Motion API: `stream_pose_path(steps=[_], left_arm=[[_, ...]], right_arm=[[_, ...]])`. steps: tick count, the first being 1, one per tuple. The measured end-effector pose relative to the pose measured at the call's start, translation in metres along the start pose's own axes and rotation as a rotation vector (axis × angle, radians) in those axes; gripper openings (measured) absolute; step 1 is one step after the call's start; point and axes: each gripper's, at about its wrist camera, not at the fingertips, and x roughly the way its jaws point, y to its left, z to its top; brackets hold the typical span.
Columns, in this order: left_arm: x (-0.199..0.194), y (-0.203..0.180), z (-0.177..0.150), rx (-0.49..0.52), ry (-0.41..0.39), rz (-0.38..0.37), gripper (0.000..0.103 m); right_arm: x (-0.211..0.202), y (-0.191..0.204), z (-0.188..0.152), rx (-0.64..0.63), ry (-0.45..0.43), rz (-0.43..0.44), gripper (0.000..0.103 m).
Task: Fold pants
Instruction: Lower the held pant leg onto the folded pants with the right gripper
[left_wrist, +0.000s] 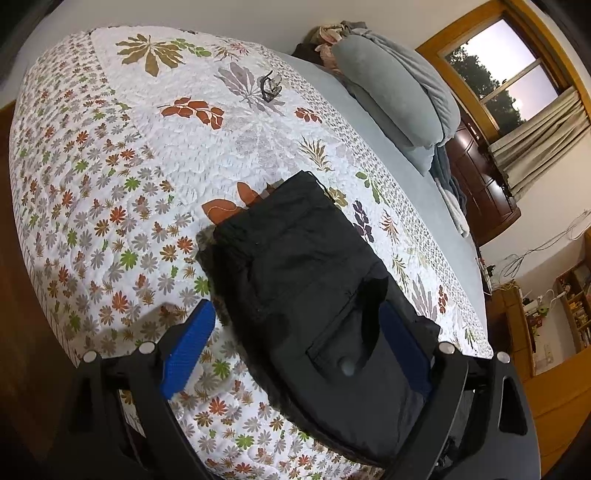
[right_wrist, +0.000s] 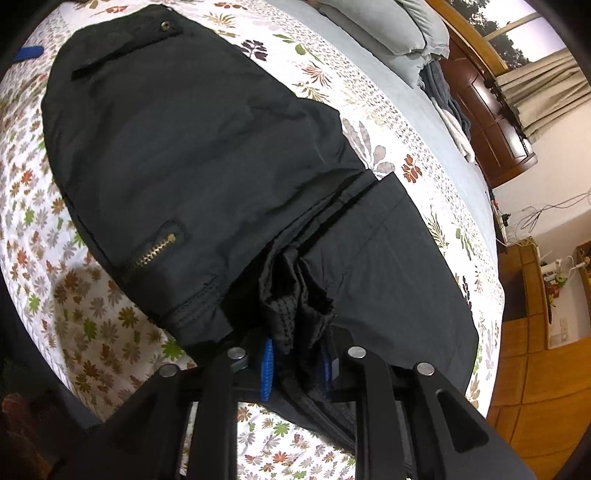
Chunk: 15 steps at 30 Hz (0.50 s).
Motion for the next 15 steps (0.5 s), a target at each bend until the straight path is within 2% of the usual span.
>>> stream_pose_path(steps=[2,6,9,10,11,13,14,15], left_arm=[[0.000,-0.001,0.000,0.008,0.001,0.005,0.090],[0.000,-0.001,0.000,0.011,0.002,0.009,0.090],[0.001,-0.001,0.000,0.013,0.004,0.012,0.090],[0.001,0.000,-0.001,0.013,0.007,0.012,0.090],[0.002,0.000,-0.001,0.012,0.012,0.012,0.090],[0.002,0.001,-0.001,0.011,0.020,0.012,0.090],[0.004,0.003,-0.001,0.007,0.031,0.011,0.090],[0.007,0.005,0.000,-0.003,0.046,0.010,0.091]], right_arm=[[-0.003,0.006,-0.001,-0.024,-0.005,-0.028,0.027],[-0.018,0.013,-0.004,-0.036,-0.028,-0.031,0.036],[-0.035,0.012,-0.006,-0.039,-0.061,0.000,0.036],[-0.040,0.011,-0.006,-0.035,-0.067,0.018,0.037],[-0.045,0.008,-0.006,-0.024,-0.074,0.051,0.043],[-0.061,-0.003,-0.008,0.019,-0.091,0.156,0.047],[-0.065,-0.006,-0.009,0.028,-0.096,0.182,0.049],[-0.072,-0.018,-0.007,0.052,-0.109,0.260,0.050]])
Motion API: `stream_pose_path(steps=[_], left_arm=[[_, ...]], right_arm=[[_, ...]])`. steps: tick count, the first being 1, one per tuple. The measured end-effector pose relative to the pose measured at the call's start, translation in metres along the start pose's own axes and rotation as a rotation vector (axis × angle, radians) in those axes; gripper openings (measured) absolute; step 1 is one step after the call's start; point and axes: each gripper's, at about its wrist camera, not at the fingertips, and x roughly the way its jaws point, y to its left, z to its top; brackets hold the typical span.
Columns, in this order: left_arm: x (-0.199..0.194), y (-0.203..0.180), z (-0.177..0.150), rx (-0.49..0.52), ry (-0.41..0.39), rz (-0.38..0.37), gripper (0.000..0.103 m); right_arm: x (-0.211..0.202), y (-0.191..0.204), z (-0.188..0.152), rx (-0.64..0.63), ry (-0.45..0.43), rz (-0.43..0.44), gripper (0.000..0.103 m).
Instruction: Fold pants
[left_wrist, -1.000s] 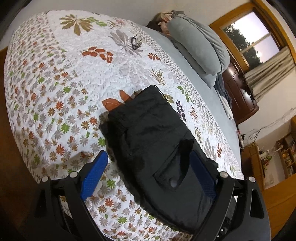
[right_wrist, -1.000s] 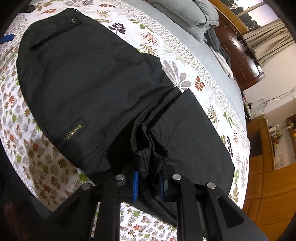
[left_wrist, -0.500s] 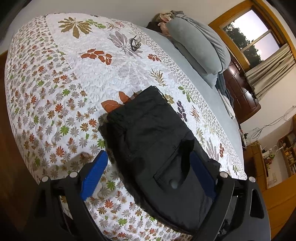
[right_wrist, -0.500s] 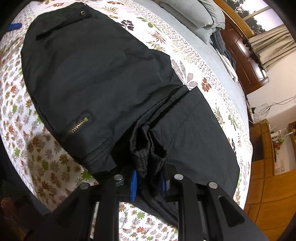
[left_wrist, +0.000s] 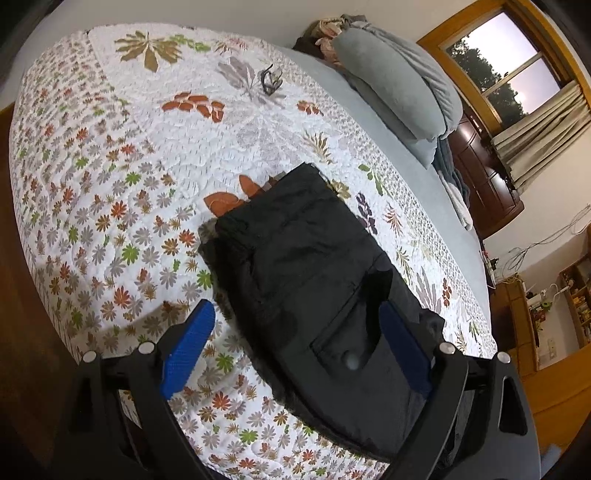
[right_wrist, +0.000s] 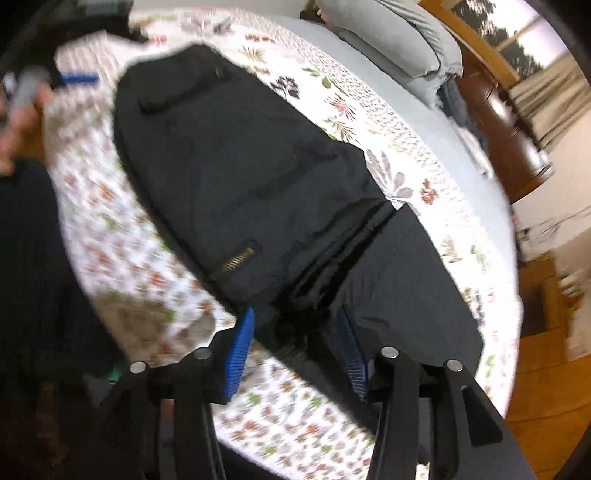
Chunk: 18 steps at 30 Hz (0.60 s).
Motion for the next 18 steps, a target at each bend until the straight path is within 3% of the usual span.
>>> stream_pose_path(steps=[2,3,6,9,13,15,18], left_arm=[[0.006,0.006,0.003,-0.039,0.042,-0.008,0.092],[0.011,0.015,0.005,-0.091,0.080,-0.030,0.093],[0.027,0.049,0.010,-0.294,0.163,-0.101,0.093],[0.037,0.072,0.013,-0.433,0.169,-0.159,0.095],[0.047,0.069,0.015,-0.437,0.161,-0.146,0.100],[0.045,0.064,0.015,-0.442,0.150,-0.129,0.100],[0.041,0.041,0.018,-0.326,0.140,-0.096,0.100]], right_arm=[[-0.012,-0.024,0.010,0.082,-0.010,0.166,0.057],[-0.016,-0.046,0.022,0.136,-0.009,0.274,0.065],[-0.017,-0.086,0.066,0.159,0.016,0.483,0.078],[-0.010,-0.101,0.121,0.098,0.030,0.600,0.082],[0.019,-0.085,0.197,-0.038,0.107,0.777,0.087],[0.042,-0.068,0.229,-0.091,0.168,0.820,0.088],[0.077,-0.046,0.269,-0.132,0.222,0.841,0.088]])
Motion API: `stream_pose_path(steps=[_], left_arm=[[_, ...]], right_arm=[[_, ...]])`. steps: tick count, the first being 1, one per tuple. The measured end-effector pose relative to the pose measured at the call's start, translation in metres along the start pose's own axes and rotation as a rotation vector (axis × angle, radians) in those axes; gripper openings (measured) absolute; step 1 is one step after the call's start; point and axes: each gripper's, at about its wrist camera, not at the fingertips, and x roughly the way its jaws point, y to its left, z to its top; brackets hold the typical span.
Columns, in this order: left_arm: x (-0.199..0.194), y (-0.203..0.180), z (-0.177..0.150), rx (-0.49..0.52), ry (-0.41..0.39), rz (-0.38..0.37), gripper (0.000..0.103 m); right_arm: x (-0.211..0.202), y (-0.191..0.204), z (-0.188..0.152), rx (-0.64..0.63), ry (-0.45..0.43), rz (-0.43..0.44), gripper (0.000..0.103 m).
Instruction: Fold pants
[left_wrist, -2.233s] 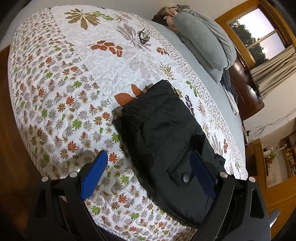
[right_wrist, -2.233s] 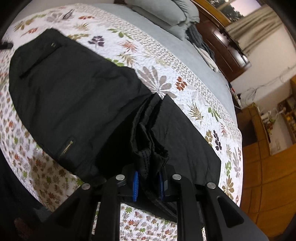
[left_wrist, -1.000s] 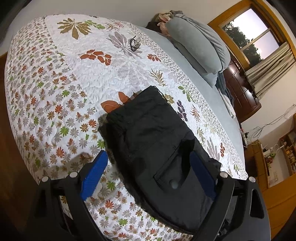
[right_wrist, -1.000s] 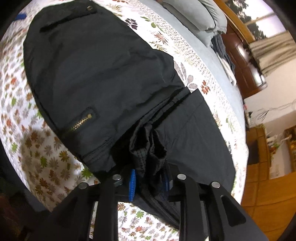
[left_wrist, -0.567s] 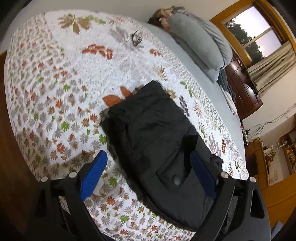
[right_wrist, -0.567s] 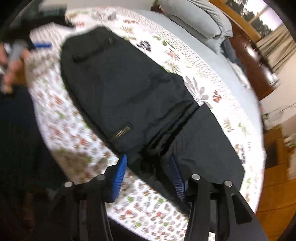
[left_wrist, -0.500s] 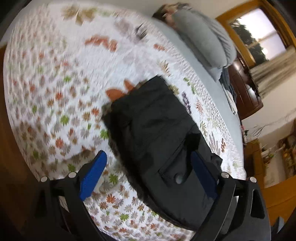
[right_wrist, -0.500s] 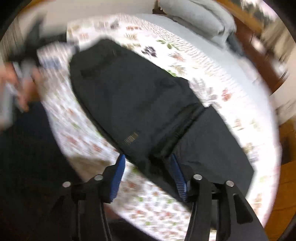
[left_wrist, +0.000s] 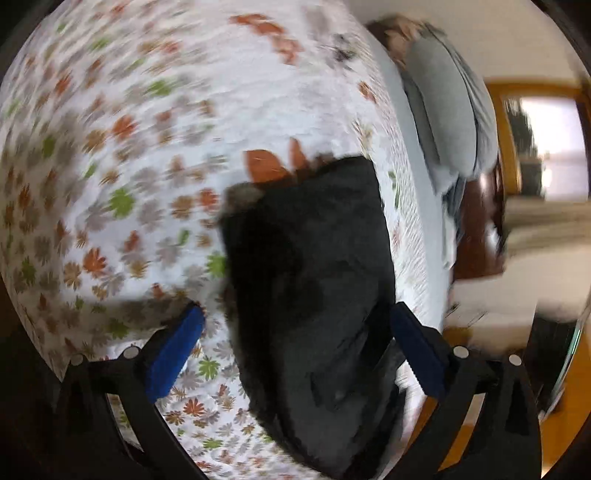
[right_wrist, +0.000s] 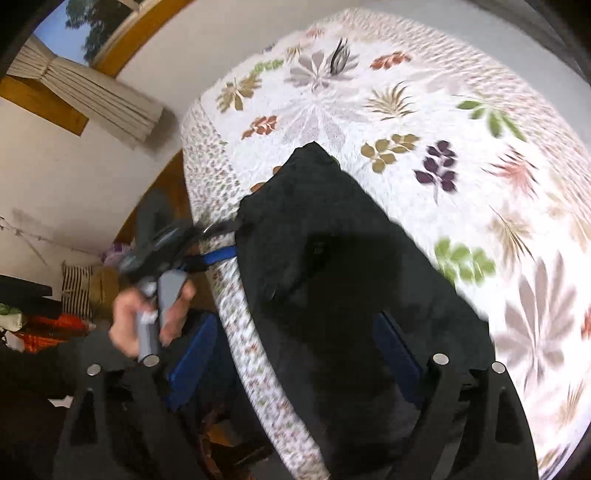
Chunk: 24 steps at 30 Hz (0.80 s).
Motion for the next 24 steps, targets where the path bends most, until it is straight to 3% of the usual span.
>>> stream_pose_path(steps=[4,7,12,16,21,24], left_arm=[[0.001,0.004,0.001,-0.034,-0.030,-0.016,0.100],[-0.005,-0.002,0.005,-0.015,-0.077,-0.126,0.100],[-0.007,0.009,0.004,-0.041,-0.111,-0.087,0.100],[0.000,0.011,0.008,-0.047,-0.093,-0.110,0.100],[0.011,0.021,0.012,-0.136,-0.097,-0.148,0.100],[0.014,0.019,0.011,-0.127,-0.101,-0.149,0.100]], right_arm=[[0.027,-0.008,0.043,-0.027,0.040,0.033,0.088],[0.046,-0.011,0.064,-0.039,0.065,0.036,0.088],[0.062,-0.014,0.080,-0.060,0.084,0.046,0.088],[0.076,-0.021,0.088,-0.061,0.095,0.070,0.088],[0.091,-0.030,0.105,-0.067,0.111,0.098,0.088],[0.104,-0.034,0.121,-0.085,0.145,0.101,0.088]])
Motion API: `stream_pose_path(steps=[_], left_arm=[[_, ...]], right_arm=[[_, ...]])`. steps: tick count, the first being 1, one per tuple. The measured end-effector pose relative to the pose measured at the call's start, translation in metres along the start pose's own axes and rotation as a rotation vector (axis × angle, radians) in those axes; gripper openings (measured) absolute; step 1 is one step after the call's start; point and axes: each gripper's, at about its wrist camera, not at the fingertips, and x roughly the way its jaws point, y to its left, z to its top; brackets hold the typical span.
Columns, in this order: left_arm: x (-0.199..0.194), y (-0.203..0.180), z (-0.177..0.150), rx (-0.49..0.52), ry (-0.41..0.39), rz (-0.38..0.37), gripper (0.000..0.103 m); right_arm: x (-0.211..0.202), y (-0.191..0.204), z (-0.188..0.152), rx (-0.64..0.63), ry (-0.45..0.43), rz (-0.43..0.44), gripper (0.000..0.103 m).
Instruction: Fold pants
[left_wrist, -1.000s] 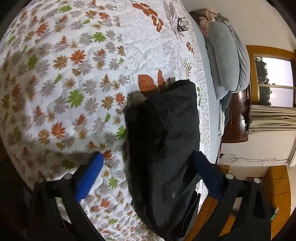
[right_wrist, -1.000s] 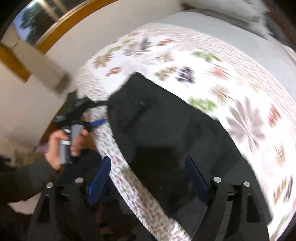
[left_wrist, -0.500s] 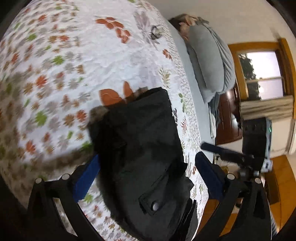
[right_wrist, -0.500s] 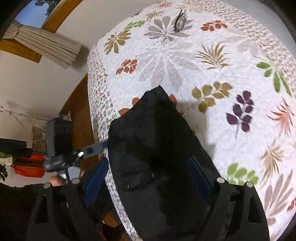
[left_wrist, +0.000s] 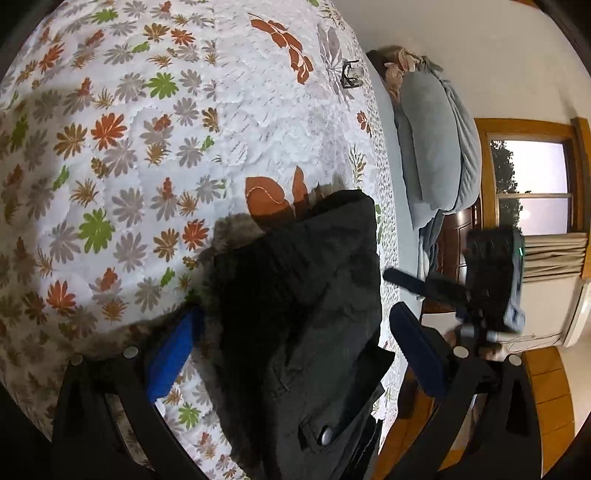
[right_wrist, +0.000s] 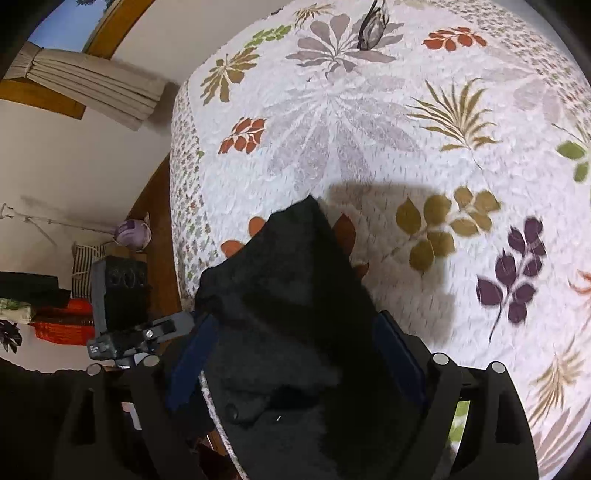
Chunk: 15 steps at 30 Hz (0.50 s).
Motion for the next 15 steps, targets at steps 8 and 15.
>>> stream_pose_path(steps=[8,15], left_arm=[[0.004,0.000,0.001,0.000,0.021,0.004,0.069],[0.012,-0.005,0.001,0.031,0.037,-0.034,0.094]], right_arm=[[0.039,-0.004,0.043,-0.064,0.131,0.030,0.088],[0.079,0.001,0.054,-0.122,0.291,0.043,0.091]])
